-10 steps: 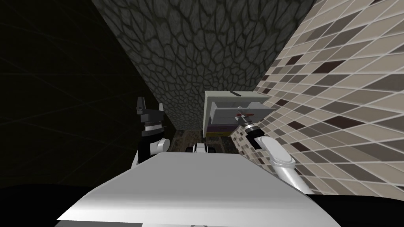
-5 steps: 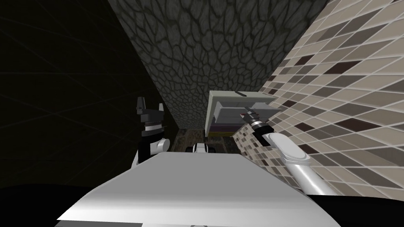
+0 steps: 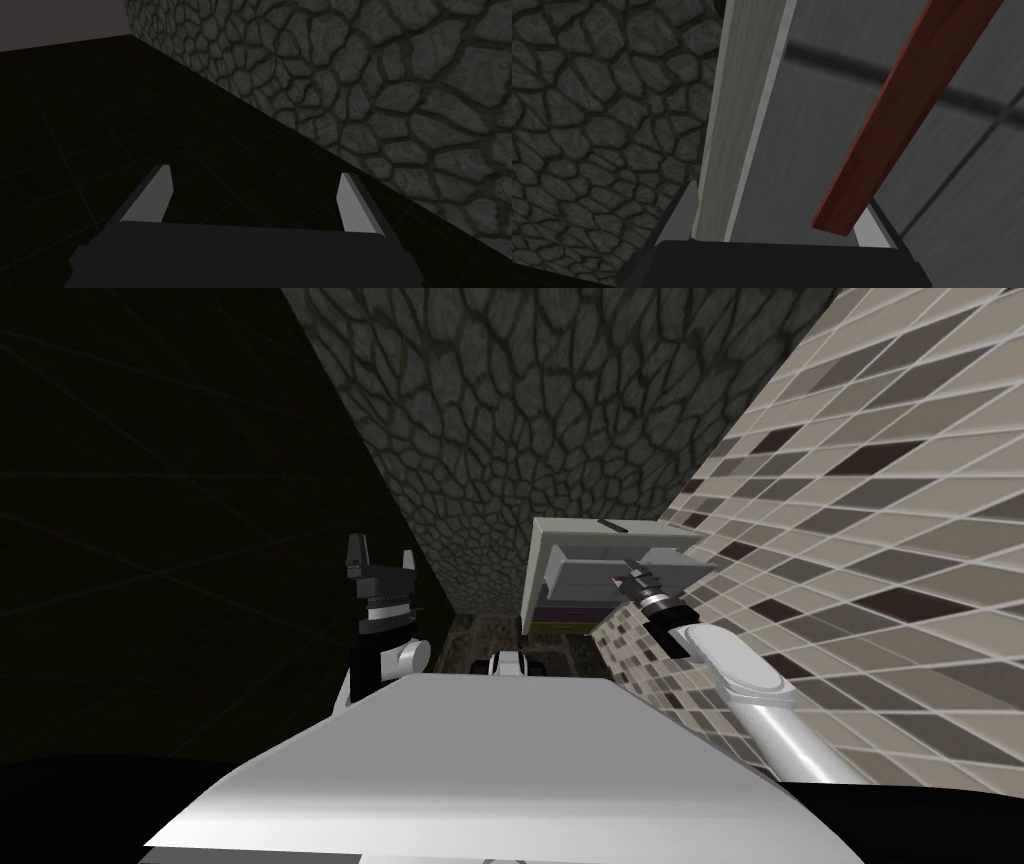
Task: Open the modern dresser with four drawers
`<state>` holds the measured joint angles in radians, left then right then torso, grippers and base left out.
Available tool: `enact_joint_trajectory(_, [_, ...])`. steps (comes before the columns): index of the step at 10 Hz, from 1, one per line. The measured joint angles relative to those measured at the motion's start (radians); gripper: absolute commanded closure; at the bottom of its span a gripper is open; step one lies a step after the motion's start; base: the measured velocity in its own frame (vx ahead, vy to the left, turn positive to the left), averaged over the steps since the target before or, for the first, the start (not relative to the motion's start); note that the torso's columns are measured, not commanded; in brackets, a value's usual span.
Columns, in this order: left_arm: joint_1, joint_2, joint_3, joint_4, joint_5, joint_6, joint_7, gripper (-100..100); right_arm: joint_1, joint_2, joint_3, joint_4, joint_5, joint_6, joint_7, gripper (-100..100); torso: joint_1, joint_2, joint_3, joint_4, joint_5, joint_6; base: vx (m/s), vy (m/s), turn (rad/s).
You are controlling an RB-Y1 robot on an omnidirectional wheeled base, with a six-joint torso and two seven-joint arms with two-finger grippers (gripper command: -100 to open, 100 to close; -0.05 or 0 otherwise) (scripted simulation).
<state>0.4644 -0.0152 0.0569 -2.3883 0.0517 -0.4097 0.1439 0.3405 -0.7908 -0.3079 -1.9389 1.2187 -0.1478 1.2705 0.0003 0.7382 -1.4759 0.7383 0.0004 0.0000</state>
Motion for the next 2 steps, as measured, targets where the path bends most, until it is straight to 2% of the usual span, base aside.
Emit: enact_joint_trajectory(2, [0.0,0.0,0.0,0.0,0.0,0.0,0.0,0,0.0,0.0,0.0,0.0,0.0,0.0,0.0,0,0.0,0.0,0.0,0.0,0.0,0.0,0.0,0.0,0.0])
